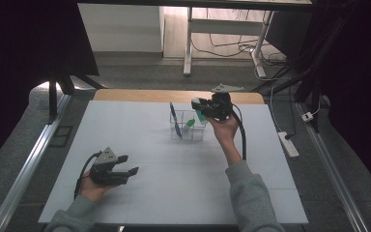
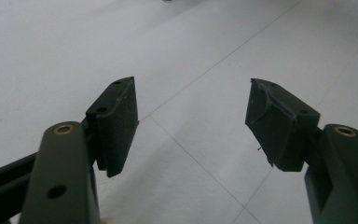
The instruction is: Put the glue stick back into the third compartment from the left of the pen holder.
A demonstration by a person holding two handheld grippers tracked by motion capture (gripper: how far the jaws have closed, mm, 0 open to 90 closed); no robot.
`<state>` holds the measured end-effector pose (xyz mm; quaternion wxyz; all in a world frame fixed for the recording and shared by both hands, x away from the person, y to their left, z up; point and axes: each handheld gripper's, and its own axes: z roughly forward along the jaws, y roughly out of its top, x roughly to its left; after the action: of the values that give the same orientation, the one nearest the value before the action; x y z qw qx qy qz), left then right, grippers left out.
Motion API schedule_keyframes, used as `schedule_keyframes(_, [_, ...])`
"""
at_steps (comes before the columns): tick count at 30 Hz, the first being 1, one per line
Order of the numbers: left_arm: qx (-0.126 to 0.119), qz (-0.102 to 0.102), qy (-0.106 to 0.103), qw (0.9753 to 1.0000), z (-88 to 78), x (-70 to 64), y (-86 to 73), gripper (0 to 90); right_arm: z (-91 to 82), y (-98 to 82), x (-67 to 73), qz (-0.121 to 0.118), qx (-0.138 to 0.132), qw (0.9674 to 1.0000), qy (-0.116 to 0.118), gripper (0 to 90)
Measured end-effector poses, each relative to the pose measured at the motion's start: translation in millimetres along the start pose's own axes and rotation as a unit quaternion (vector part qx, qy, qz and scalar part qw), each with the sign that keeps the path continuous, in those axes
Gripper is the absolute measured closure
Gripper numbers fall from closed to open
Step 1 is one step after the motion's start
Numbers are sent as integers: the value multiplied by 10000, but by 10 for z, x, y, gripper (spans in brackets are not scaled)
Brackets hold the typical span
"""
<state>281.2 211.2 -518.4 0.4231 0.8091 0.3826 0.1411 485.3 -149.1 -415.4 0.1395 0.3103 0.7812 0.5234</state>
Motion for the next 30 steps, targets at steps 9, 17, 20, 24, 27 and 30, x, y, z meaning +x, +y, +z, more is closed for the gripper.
schedule_keyframes(9, [7, 4, 5, 10000, 1, 7, -2, 337, 131, -19, -33, 50, 22, 9999, -88, 642])
schedule_keyframes(17, [21, 1, 12, 10000, 11, 4, 0, 337, 102, -56, -85, 308, 67, 9993, -220, 476])
schedule_keyframes(20, [29, 25, 17, 10000, 11, -7, 4, 336, 61, -68, -107, 315, 96, 9994, -132, 446])
schedule_keyframes(24, [31, 5, 24, 10000, 11, -3, 3, 335, 1, -96, -115, 252, 136, 9996, -52, 438])
schedule_keyframes(27, [38, 12, 30, 10000, 15, -1, 3, 336, -46, -117, -120, 190, 142, 9997, -59, 432])
schedule_keyframes(30, [43, 14, 30, 10000, 17, 1, 2, 335, -94, -135, -131, 165, 147, 9997, -62, 424])
